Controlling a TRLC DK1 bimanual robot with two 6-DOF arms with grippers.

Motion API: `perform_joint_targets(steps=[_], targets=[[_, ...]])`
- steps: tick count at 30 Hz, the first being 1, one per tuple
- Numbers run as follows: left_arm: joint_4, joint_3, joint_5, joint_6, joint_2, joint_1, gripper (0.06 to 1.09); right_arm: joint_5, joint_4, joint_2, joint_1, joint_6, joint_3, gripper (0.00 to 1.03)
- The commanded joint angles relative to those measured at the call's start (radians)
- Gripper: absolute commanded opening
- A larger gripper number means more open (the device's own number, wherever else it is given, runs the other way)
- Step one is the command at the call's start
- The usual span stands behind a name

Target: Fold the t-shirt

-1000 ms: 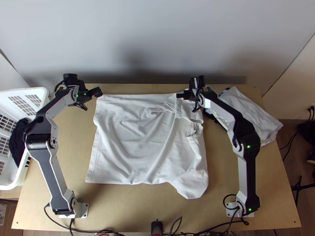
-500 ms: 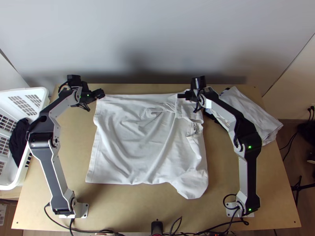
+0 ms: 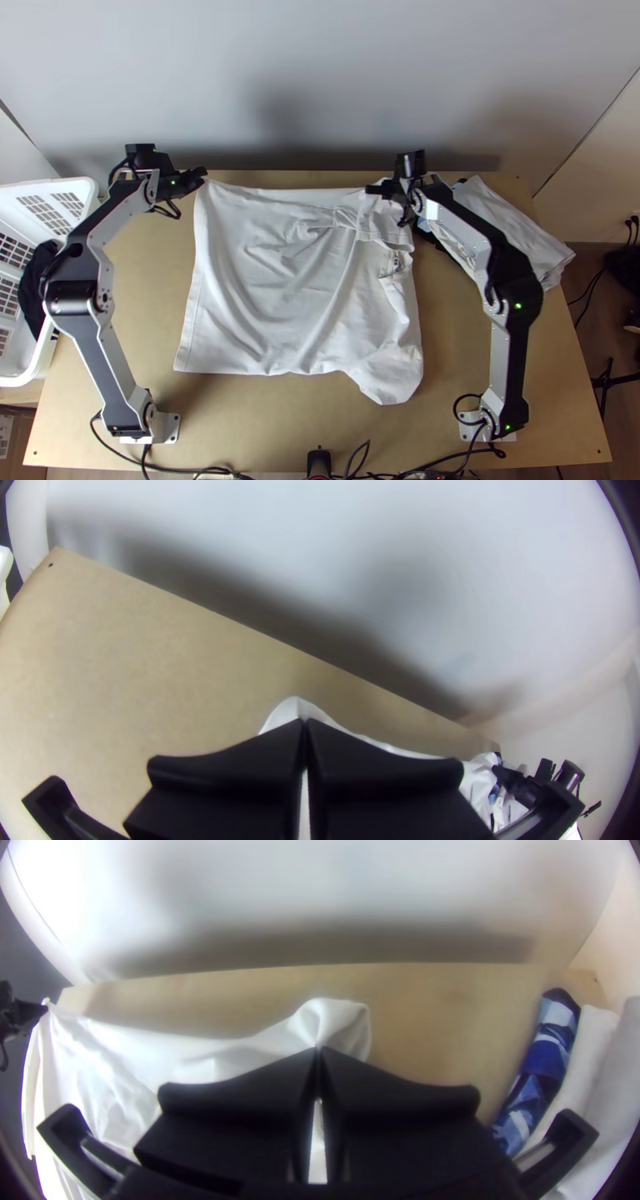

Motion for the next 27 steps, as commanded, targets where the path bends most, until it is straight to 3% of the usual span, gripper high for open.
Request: perform_joint_targets(steps=[1, 13, 19, 27], targets=[[-0.015, -0.108, 0.052, -0.017, -0.146, -0.008, 0.09, -0.002, -0.059, -0.152, -0.009, 0.038, -0.093, 0.03], [-0.090, -0.319, 0.179, 0.012, -0.297, -0.008, 0.09, -0.080, -0.208, -0.430, -0.036, 0.033, -0.323, 0.03], [-0.093, -0.429, 0.196, 0.049, -0.338, 0.005, 0.09, -0.109, -0.220, -0.528, -0.033, 0.035, -0.430, 0.03], [-0.096, -0.513, 0.358, 0.068, -0.400, 0.086, 0.09, -0.119, -0.225, -0.558, -0.035, 0.038, -0.472, 0.03]])
